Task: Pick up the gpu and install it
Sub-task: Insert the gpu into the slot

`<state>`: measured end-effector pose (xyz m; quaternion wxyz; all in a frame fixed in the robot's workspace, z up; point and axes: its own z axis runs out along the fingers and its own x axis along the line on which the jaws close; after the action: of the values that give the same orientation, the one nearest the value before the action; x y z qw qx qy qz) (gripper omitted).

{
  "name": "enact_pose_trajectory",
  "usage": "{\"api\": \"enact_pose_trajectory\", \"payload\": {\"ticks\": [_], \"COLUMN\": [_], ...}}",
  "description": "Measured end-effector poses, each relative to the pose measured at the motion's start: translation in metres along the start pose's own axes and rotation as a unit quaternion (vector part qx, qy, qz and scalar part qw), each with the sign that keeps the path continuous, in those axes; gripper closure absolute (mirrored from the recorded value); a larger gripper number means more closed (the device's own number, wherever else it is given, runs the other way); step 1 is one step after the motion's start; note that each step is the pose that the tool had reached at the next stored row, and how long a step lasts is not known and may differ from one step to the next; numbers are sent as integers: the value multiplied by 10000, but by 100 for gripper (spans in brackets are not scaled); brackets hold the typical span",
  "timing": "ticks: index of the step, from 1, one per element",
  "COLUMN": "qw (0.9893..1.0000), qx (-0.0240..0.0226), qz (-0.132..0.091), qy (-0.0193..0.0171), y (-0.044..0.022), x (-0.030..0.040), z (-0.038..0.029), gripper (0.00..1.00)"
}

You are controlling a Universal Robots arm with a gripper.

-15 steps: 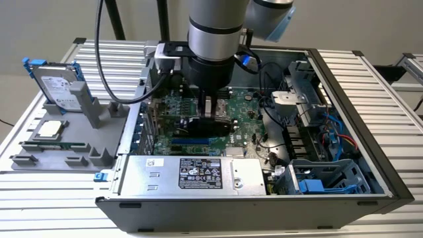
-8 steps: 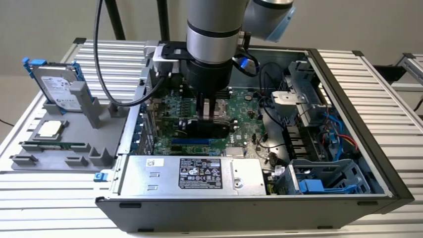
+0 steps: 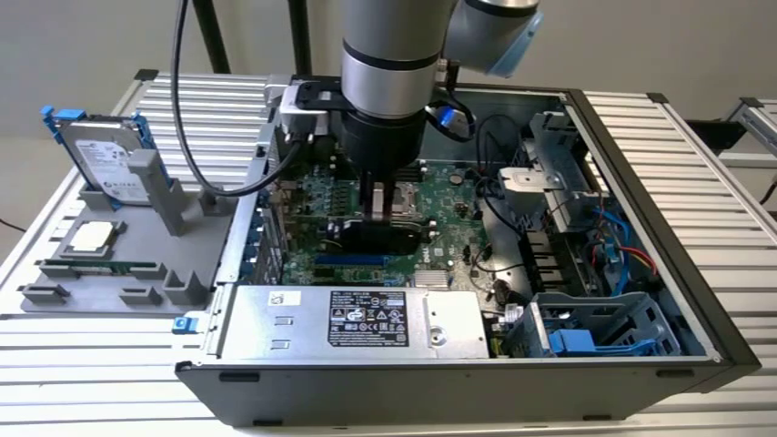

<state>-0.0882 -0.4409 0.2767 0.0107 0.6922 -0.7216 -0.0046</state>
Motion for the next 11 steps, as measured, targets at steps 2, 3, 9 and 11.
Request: {"api": "enact_pose_trajectory", "payload": {"ticks": [2,3,9,11], "qw": [10000,10000,10000,10000], "qx": [0,0,0,0], "qz": [0,0,0,0], "qy": [1,0,1,1], "y": [10,14,52,69], "x": [1,1,2,3], "z": [8,12,40,50], "gripper": [100,100,100,100]}}
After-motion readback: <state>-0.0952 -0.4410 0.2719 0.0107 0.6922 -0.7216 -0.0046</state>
